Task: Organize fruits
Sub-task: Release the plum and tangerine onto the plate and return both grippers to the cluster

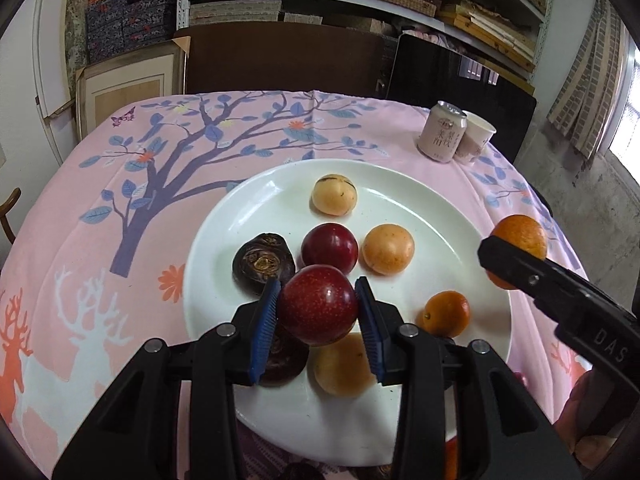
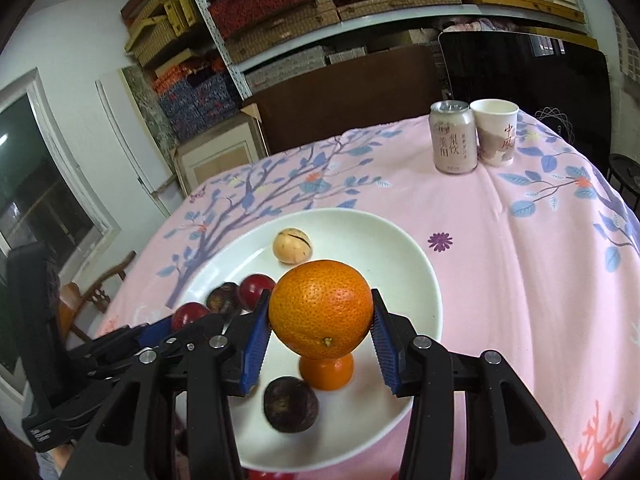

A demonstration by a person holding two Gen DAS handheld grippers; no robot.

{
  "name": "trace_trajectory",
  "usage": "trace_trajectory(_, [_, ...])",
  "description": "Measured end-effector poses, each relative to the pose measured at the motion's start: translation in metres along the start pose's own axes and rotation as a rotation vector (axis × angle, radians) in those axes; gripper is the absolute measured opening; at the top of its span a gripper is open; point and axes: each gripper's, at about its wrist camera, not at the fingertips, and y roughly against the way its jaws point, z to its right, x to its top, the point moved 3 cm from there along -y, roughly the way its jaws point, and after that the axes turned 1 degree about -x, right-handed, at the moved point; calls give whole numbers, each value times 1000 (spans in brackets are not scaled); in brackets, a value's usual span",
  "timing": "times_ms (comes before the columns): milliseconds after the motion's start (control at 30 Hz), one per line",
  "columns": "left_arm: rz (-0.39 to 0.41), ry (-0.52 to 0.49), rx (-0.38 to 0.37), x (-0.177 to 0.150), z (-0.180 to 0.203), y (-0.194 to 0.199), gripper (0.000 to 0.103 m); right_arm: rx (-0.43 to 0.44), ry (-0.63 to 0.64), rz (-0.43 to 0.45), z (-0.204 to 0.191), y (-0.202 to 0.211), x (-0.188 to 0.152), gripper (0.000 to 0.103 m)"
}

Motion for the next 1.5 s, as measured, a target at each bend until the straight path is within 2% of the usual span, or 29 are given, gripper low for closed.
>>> trace_trajectory(33, [-7,-4,0,-1,1,-3,38,-3,4,3,-1,-1,-2,49])
trace_trajectory(67, [-16,-6,-2,-2,2,-7,38,-5,5,10,-1,-2,-3,54])
trace_trajectory(133, [-12,-9,10,-4,2,-9,45,-9,6,27,0,-1,-5,68])
trace_trajectory(167, [-4,-13,16,-4,3,-7,51,-26,12,43,-1,3,-5,71])
trace_trajectory(300, [47,-33,48,-4,5,6,68,-4,22,80,-3,16,-6,71])
trace_trajectory(467, [91,-52,90,-7,7,20,78,-9,23,108,-3,25,-8,77])
trace_trajectory(700, [127,-81,121,-12,13,33,86,-14,17,115,0,30,-9,78])
trace_trajectory(1067, [134,-90,134,-23,13,45,88,-3,-29,151,7,47,-15,85])
trace_trajectory(1200, [141,-103,150,-40,13,58,91,-38,-29,153,15,61,-33,85])
trace_trajectory(1333, [151,-123,167,-62,10,76,92,-46,-69,216,24,87,-48,88])
trace_trajectory(1500, [120,-65,123,-97,-7,95,95,-49,-141,206,40,106,-79,91])
